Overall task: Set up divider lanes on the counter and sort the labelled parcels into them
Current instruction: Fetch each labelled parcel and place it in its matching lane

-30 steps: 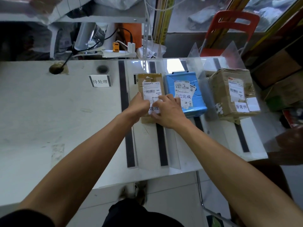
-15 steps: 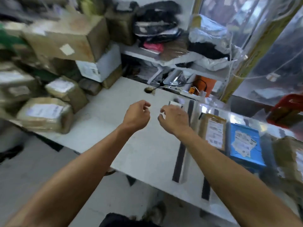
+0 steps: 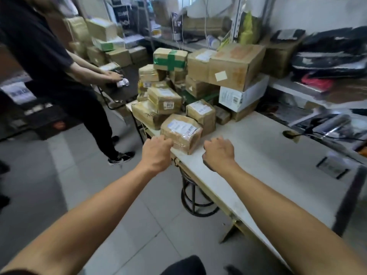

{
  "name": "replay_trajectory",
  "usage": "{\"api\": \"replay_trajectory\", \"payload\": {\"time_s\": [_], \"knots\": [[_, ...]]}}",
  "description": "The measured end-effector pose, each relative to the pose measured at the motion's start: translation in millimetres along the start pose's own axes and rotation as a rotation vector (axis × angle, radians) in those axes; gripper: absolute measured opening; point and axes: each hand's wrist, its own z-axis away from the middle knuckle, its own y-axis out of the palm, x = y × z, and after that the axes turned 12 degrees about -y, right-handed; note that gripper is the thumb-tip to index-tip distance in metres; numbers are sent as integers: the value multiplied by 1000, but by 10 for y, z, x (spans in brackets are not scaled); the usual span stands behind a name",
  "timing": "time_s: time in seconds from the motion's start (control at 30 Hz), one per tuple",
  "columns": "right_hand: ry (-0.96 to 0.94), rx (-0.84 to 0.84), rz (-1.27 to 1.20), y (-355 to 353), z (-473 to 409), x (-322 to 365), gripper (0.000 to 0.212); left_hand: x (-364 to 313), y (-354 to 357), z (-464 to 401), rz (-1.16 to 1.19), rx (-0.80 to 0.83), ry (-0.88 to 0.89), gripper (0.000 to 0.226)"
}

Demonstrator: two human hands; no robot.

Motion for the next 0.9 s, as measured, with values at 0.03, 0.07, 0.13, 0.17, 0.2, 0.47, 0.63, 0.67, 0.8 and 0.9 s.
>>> {"api": "replay_trajectory", "payload": {"time_s": [0.03,0.07,0.13,0.17,0.2,0.47,0.63,0.67,0.8,0.9], "knots": [[0,30,-4,78,-25,43,24,73,64,-31,-19,14,-1,37],[-2,54,-7,153,-52,70,24,122,140,-83,-38,13,1,38],[-4,104,1,276,-89,70,24,180,308,-166,-29,40,-20,37],[-7,144,2,333,-97,62,24,194,391,-180,-8,81,-25,37],[-10,158,2,420,-136,29,24,215,508,-218,7,101,-23,37],[-58,146,-32,704,-1192,-297,26,217,1203,-993,204,340,-108,36],[-138,121,-196,766,-2071,-303,54,242,1472,-1523,592,497,-348,48],[-122,158,-228,764,-2230,-290,60,247,1505,-1606,649,497,-379,45],[7,306,-370,825,-2725,-263,79,270,1580,-1864,875,553,-491,26],[184,217,-506,818,-2885,-256,80,315,1649,-2023,956,577,-593,17]]}}
